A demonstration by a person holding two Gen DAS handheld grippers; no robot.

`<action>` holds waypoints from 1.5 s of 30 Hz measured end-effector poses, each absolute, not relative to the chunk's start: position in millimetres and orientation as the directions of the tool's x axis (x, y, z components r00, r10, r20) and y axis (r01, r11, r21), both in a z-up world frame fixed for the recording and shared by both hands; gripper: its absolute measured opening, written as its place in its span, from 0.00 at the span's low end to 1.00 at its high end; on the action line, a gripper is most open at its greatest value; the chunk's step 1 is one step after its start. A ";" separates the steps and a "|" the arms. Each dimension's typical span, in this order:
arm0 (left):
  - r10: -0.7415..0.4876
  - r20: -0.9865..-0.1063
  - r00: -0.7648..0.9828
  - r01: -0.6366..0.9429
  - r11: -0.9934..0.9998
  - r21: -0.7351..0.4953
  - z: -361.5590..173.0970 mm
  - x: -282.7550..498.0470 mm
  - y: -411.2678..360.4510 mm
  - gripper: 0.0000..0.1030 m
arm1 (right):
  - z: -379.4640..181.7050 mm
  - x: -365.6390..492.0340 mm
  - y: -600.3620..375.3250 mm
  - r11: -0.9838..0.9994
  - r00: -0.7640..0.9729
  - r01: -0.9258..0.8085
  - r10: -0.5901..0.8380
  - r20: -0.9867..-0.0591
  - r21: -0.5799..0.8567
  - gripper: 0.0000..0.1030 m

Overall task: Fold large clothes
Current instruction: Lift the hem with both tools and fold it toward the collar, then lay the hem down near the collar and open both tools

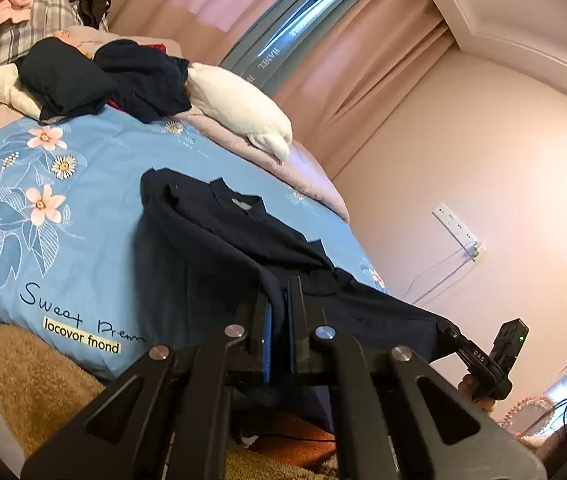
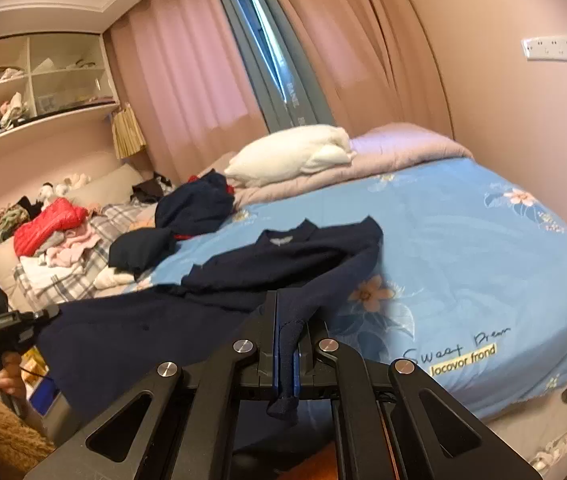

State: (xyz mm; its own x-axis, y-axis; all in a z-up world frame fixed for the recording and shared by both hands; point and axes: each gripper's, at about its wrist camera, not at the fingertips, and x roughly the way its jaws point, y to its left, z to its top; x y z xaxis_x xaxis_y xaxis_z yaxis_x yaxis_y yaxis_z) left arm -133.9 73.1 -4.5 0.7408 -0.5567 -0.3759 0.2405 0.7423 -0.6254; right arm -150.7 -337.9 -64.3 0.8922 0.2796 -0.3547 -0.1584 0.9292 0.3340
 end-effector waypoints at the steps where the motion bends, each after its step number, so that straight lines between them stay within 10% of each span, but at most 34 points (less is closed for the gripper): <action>1: -0.552 -0.375 0.745 0.233 0.742 -0.629 -5.4 -130.2 75.0 0.04 | -64.5 -150.1 -338.8 0.928 0.894 -0.156 0.278 -0.351 0.338 0.05; 14: -0.490 -0.414 0.768 0.135 0.755 -0.642 -7.1 -42.4 85.6 0.05 | -75.6 -63.4 -360.0 0.909 0.885 -0.053 0.234 -0.403 0.413 0.05; 45: -0.264 -0.805 0.532 -0.153 0.905 -0.397 -128.6 188.9 61.2 0.10 | -156.4 113.3 -368.0 0.918 0.669 0.222 0.103 -0.736 0.329 0.05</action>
